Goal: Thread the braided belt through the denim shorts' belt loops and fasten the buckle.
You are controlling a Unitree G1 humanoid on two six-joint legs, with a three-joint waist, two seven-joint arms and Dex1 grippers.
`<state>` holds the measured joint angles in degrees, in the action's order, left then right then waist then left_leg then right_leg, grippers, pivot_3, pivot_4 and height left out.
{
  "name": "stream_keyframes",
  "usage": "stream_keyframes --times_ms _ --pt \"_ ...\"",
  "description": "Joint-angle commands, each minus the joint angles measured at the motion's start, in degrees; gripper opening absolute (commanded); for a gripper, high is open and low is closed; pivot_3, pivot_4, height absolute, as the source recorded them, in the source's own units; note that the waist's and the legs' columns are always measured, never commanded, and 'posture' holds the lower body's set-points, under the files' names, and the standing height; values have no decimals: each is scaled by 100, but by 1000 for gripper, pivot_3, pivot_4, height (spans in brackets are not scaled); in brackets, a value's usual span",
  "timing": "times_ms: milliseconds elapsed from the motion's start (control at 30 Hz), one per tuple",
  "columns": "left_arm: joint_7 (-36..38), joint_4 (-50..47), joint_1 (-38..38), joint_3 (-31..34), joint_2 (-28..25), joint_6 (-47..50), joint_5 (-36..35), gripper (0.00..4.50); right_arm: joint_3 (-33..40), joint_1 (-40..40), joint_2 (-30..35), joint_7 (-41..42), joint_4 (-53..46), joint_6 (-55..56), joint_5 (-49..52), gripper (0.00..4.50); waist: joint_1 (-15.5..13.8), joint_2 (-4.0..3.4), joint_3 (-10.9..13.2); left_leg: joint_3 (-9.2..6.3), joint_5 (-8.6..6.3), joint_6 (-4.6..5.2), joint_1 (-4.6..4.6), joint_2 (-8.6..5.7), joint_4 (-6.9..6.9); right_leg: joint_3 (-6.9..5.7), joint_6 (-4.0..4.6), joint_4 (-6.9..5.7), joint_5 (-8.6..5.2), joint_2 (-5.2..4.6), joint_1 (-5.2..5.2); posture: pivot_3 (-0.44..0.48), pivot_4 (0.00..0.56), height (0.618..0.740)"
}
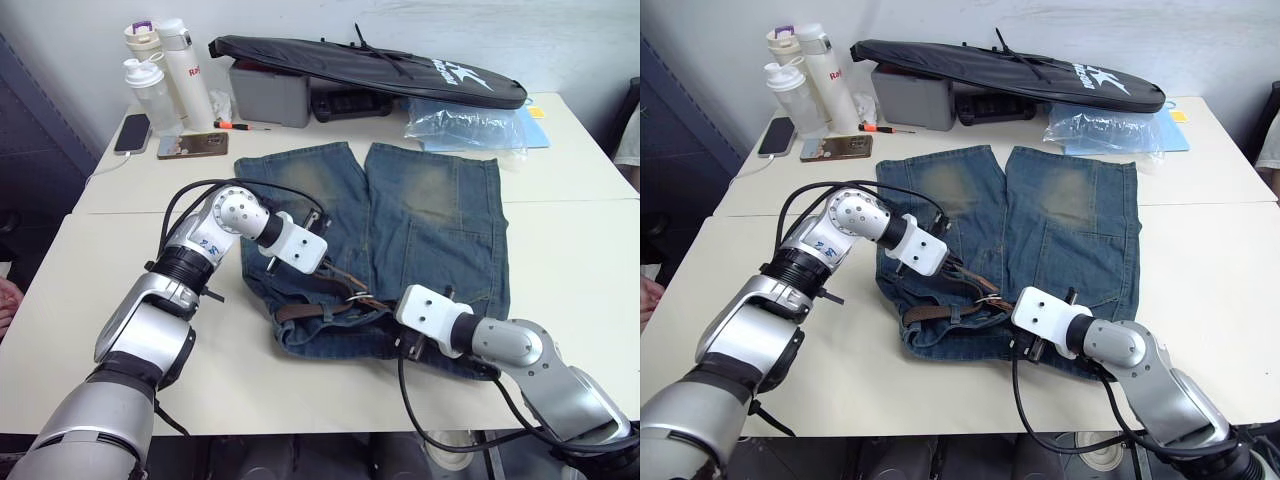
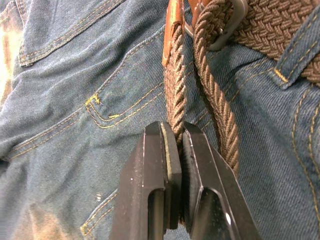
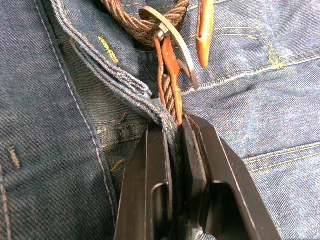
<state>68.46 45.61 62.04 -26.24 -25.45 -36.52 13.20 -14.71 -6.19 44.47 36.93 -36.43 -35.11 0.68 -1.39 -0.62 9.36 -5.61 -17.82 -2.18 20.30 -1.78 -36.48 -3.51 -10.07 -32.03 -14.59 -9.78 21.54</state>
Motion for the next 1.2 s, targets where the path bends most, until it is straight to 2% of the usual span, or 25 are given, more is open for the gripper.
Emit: stream_keyframes --times_ms 33,400,633,867,1033,1200 --pt "-8 55 226 -57 24 -228 152 0 86 -13 36 7 -63 -14 -117 114 0 0 0 1 0 0 0 0 0 0 0 0 0 0 0 0 150 740" --pt "4 552 615 -222 248 -729 372 0 51 -90 22 0 -66 -24 -211 114 -1 1 0 0 0 1 0 0 0 0 0 0 0 0 0 0 150 740" --pt "311 294 403 -221 405 -607 162 0 92 -109 -48 -29 -107 -85 -193 114 -1 2 1 1 0 1 0 0 0 0 0 0 0 0 0 0 150 740" --pt "749 -338 5 -123 313 83 -125 0 378 -47 -437 -215 -157 -434 37 114 5 1 0 0 1 1 0 1 1 0 0 -1 0 1 0 0 150 740" --pt "1008 -1216 -450 3 178 1118 -473 0 469 -59 -629 -264 -219 -620 144 114 19 -1 -1 0 1 3 -2 1 4 1 0 -3 0 1 0 0 150 740" --pt "995 -1955 -783 7 306 1800 -598 0 384 -154 -719 -251 -259 -662 167 114 11 -1 -2 -1 1 3 -2 4 4 1 1 -4 0 4 1 0 150 740"
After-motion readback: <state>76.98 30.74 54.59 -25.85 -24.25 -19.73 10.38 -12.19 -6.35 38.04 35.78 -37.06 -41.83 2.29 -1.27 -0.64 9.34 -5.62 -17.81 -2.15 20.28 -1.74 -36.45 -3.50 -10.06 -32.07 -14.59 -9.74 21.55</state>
